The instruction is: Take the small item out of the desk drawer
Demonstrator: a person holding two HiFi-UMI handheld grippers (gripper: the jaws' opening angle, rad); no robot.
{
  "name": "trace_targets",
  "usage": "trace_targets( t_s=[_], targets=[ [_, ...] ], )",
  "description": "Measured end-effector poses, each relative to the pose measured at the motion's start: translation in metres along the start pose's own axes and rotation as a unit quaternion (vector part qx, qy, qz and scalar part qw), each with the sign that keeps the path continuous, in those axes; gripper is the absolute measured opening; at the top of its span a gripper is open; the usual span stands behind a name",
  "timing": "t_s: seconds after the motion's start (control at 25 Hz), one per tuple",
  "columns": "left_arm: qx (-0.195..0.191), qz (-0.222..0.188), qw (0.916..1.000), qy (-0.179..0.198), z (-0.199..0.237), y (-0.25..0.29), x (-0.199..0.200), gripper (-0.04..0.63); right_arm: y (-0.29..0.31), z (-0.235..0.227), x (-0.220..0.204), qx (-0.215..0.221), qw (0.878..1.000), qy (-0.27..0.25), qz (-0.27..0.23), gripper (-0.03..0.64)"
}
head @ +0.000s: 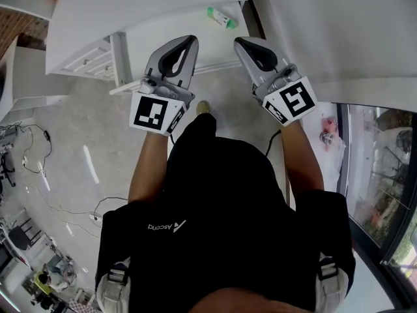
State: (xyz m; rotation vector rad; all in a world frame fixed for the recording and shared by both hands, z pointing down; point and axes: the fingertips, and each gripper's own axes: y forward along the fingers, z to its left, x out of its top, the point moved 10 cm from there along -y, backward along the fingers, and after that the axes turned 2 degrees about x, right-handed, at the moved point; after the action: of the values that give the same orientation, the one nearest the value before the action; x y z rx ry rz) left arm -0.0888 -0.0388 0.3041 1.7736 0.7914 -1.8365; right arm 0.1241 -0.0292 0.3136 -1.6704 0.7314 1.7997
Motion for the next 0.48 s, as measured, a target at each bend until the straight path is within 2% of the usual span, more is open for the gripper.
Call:
trace_targets(
  t_s=[0.48],
  targets=[
    [-0.027, 0.025, 0.999, -0.024, 0.075, 0.056, -0.039, -0.002, 0.077, -0.056, -0.037, -0.039, 0.997, 0.005, 0.073, 0.002]
  ],
)
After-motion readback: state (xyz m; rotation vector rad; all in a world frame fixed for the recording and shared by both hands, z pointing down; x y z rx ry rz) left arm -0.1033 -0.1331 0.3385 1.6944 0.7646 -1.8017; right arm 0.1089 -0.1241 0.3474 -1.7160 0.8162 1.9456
